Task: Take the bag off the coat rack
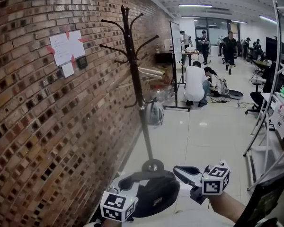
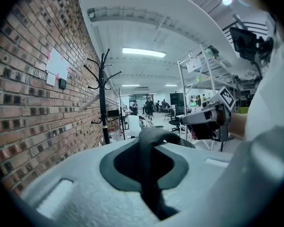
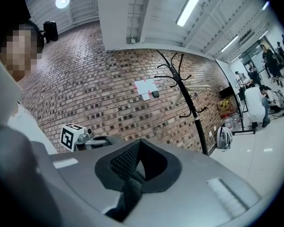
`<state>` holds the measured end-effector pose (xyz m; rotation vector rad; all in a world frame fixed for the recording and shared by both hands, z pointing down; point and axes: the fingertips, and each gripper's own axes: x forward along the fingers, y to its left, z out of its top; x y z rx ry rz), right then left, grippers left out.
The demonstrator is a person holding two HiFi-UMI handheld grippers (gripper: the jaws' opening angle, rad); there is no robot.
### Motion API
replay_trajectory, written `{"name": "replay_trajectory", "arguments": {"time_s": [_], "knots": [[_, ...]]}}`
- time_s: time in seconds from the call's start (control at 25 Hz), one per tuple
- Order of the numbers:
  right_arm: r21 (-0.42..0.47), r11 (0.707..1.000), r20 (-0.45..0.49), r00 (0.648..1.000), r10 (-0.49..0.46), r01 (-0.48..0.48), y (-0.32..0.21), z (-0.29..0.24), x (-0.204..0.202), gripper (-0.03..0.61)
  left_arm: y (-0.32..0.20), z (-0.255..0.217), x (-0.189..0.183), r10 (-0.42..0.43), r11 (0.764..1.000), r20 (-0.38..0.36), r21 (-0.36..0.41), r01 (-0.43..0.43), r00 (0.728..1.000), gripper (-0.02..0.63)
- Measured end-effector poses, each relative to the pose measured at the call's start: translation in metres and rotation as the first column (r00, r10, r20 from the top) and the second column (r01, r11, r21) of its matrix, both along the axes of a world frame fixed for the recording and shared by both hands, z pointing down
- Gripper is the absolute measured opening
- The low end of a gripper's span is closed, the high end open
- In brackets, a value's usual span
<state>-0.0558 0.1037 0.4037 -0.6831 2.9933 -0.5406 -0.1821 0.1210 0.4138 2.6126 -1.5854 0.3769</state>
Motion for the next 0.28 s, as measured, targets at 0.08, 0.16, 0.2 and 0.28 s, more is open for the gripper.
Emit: {"name": "replay_trajectory", "arguments": {"time_s": [0.08,0.16,0.2,0.28], "knots": [[-0.001,1.000,0.000,1.000,-0.001,0.001,0.0001,-0.0010,0.0010,-0.003,-0.0017,-0.0020,0.0006,-0.003,1.000,-0.009,0.001,0.003,1.000,0.015],[-0.008,1.000,0.000,1.000,-0.002,0.002,0.0009,-0.0005,0.0026,-0.003,-0.0026,-0.0034,0.0009,-0.011,1.000,-0.018,0.002,0.011,1.000,0.015],[-0.011,1.000,-0.001,1.000,-0.003,0.003,0.0012,-0.0002,0.0033,-0.003,-0.0030,-0.0044,0.0011,-0.016,1.000,-0.020,0.004,0.016,1.000,0.015],[-0.016,1.000,-0.005,1.000,-0.006,0.006,0.0016,0.0002,0.0046,-0.003,-0.0038,-0.0068,0.0012,-0.025,1.000,-0.022,0.012,0.026,0.999,0.015]]}}
